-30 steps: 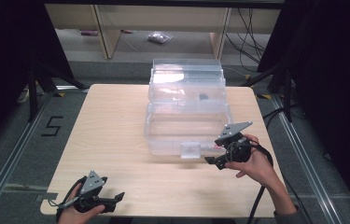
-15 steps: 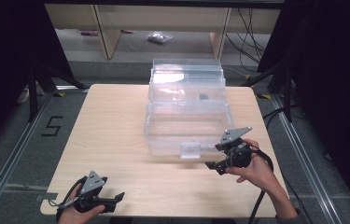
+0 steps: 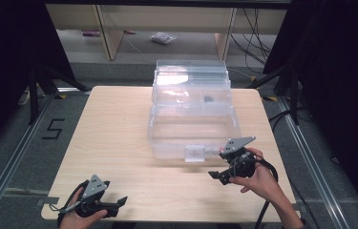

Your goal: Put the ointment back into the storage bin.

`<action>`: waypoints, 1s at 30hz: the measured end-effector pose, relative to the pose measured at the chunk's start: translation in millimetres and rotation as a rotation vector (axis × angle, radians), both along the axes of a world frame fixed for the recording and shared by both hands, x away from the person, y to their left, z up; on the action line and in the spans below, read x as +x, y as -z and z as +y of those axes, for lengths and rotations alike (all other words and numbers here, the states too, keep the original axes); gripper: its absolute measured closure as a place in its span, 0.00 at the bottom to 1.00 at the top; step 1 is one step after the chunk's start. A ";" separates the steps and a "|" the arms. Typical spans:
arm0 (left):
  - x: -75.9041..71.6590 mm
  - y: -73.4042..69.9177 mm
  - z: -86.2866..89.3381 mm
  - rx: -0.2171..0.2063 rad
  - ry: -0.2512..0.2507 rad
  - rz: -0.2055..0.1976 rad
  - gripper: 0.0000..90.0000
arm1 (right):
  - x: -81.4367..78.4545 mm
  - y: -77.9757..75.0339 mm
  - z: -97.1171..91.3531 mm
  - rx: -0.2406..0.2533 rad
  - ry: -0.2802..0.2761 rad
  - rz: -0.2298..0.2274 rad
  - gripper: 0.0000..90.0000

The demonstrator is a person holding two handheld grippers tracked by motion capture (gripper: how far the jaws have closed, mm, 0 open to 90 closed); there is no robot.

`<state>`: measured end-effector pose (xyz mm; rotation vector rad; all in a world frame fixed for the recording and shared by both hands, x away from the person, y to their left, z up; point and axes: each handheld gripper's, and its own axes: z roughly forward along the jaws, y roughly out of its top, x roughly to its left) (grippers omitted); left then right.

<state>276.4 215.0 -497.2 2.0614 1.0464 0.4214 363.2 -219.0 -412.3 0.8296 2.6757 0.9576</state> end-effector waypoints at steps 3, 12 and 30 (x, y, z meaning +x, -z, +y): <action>0.0 0.5 0.0 -0.002 0.002 -0.001 0.17 | -2.7 6.3 -1.2 0.003 0.005 -0.006 0.24; -0.4 0.6 -0.7 -0.002 -0.009 0.002 0.17 | -14.9 25.1 -3.5 0.004 -0.017 -0.001 0.25; -0.3 0.9 -0.9 0.000 -0.006 0.001 0.17 | -30.8 42.5 -11.0 0.022 0.000 0.002 0.24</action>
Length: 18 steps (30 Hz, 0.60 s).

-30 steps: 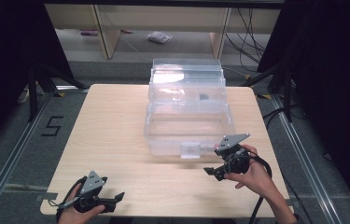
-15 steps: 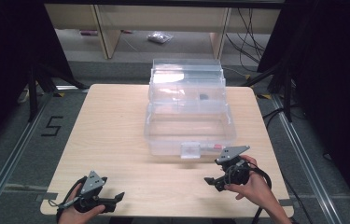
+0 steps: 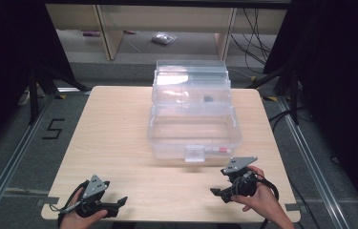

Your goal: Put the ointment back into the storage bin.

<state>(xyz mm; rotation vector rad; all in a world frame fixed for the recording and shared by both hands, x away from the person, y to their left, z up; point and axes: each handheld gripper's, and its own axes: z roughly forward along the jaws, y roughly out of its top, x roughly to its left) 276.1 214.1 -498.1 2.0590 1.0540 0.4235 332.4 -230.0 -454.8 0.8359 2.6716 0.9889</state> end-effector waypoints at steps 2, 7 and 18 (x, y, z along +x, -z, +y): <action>-0.3 -0.2 -0.1 0.003 0.000 0.001 0.17 | -2.5 4.7 -3.1 -0.007 0.028 0.026 0.24; -0.1 0.1 -0.4 -0.001 0.002 0.000 0.17 | -4.5 15.0 -8.8 -0.011 0.010 0.017 0.24; -0.8 -0.6 -0.1 -0.007 0.016 0.002 0.17 | -12.6 22.8 -15.2 -0.009 0.039 0.047 0.23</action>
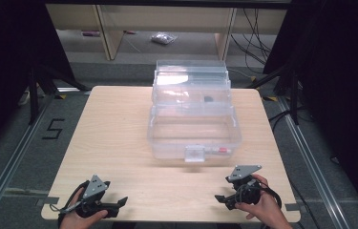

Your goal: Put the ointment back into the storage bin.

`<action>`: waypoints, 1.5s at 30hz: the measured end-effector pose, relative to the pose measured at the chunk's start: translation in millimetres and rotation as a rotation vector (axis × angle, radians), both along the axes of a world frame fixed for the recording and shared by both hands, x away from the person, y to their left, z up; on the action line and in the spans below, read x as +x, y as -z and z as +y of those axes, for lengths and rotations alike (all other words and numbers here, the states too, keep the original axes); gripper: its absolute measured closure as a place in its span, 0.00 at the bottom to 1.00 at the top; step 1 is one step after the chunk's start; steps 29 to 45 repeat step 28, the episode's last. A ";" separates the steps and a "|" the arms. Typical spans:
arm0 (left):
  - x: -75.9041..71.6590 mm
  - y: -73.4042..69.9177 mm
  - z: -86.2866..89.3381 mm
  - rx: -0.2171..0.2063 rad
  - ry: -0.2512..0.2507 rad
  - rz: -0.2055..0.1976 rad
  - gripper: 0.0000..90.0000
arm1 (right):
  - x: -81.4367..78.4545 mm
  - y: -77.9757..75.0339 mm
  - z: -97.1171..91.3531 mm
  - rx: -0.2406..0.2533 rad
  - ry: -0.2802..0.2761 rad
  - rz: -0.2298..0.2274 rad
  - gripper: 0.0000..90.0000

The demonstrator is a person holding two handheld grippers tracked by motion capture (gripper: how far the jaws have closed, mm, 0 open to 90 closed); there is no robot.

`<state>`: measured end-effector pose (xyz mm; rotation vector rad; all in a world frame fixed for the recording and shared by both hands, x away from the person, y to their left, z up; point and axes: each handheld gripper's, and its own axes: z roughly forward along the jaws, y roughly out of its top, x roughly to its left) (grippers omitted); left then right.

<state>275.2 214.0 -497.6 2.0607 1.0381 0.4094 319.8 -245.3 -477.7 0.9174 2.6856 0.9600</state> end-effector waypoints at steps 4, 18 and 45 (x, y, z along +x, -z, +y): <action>-0.1 -0.6 0.0 0.005 -0.002 0.005 0.17 | -5.3 4.0 -1.6 0.005 0.001 -0.016 0.23; 0.0 -0.1 0.0 0.005 0.003 0.000 0.17 | -17.2 8.6 -12.7 -0.003 0.017 -0.014 0.19; -0.3 -0.4 0.0 0.008 -0.001 -0.001 0.17 | -17.9 6.0 -13.8 -0.008 0.022 0.001 0.19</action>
